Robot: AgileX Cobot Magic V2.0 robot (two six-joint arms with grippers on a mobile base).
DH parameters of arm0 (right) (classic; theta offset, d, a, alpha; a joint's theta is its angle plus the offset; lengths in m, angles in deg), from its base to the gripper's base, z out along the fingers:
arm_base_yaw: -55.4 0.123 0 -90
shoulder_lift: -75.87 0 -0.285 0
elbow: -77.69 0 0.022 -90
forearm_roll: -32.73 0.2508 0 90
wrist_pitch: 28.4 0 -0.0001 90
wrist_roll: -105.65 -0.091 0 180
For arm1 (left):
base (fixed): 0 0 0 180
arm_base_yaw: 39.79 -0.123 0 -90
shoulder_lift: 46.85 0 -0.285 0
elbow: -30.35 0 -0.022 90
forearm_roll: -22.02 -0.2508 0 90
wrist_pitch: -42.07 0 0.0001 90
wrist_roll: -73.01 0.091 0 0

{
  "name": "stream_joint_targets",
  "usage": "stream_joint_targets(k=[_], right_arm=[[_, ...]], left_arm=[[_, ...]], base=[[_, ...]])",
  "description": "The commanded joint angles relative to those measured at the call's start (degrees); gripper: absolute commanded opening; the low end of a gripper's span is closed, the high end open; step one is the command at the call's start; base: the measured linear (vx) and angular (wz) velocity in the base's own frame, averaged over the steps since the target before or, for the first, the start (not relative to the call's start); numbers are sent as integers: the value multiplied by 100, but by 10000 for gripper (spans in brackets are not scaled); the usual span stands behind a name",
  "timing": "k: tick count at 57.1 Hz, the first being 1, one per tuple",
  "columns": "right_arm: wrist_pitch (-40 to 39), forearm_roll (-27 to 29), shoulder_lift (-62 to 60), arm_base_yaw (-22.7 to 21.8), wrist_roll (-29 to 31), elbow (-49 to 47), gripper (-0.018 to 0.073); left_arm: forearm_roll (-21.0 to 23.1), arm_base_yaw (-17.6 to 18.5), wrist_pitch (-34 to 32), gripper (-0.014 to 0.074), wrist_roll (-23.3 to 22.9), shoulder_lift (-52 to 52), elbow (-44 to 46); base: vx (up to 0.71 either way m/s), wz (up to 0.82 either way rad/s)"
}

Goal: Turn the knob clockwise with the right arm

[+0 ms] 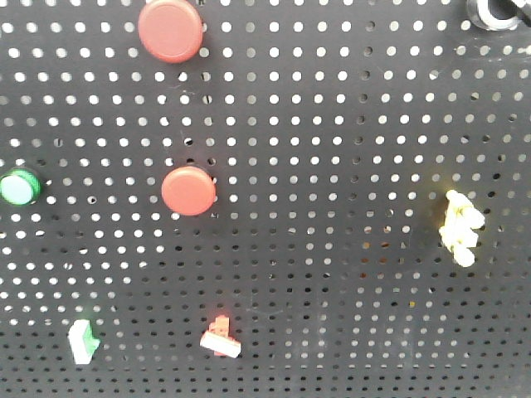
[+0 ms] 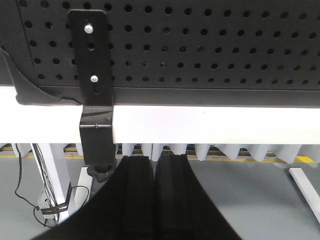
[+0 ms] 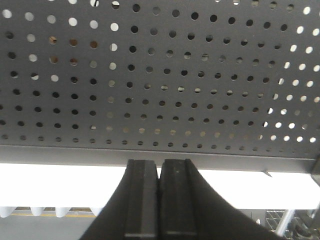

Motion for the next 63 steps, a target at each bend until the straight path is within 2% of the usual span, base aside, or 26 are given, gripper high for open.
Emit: stream_joint_targets(k=[1, 29, 34, 41, 46, 52, 63], right_arm=[[-475, -52, -57, -30, 25, 32, -4], [-577, -52, -57, -30, 31, 32, -4], [-1224, -12, -57, -30, -41, 15, -4], [-2137, 364, -57, -4, -566, -145, -4], [-2049, 358, -10, 6, -784, -717, -4], [-1766, 353, 439, 6, -701, -1895, -4], [-1346, 333, 2580, 6, -358, -4470, -4]], left_arm=[[35, -12, -452, -6, -27, 57, -57], [35, -12, -452, -6, -27, 57, -57], [35, -12, -452, -6, -27, 57, -57], [35, -12, -452, -6, -27, 57, -57], [35, -12, -452, -6, -27, 57, -57], [35, -12, -452, -6, -27, 57, -57], [35, -12, -452, -6, -27, 57, -57]], base=[[1, -1], [0, 0], [0, 0], [0, 0], [0, 0], [0, 0], [0, 0]])
